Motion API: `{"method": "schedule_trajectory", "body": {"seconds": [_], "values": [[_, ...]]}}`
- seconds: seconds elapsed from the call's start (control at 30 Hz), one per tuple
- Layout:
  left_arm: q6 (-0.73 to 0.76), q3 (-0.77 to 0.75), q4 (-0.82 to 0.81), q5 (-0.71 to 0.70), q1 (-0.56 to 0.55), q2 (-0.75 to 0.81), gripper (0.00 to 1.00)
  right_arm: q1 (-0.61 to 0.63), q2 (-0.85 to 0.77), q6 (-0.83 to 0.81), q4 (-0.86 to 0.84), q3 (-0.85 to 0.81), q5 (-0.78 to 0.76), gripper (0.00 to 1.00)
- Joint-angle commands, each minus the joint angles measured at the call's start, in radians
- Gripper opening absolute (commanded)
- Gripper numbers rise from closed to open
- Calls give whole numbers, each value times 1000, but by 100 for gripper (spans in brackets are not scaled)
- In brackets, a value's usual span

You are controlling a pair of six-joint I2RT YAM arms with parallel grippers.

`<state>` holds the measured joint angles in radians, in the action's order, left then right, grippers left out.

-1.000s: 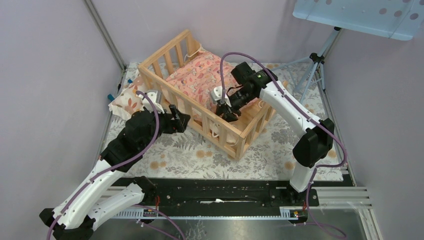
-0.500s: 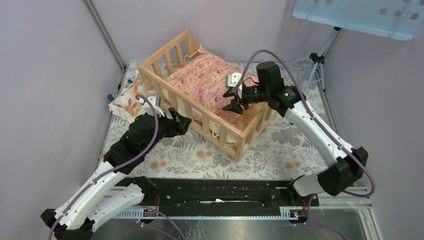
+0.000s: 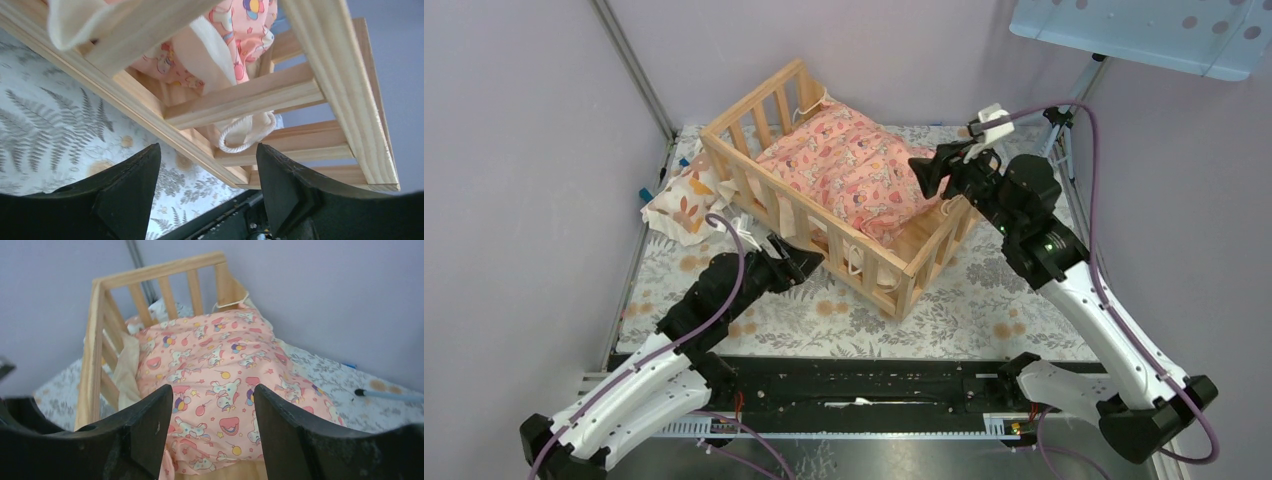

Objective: Set up the pet bed
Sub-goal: Cross the ropes on the bed frame.

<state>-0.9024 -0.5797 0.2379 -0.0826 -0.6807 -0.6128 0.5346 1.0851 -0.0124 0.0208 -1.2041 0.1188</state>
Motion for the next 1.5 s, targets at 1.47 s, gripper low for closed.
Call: {"method": "schedule_trajectory", "body": {"seconds": [1.47], "values": [[-607, 282, -849, -410, -350, -412, 50, -2, -711, 540, 219, 613, -874, 66]]}}
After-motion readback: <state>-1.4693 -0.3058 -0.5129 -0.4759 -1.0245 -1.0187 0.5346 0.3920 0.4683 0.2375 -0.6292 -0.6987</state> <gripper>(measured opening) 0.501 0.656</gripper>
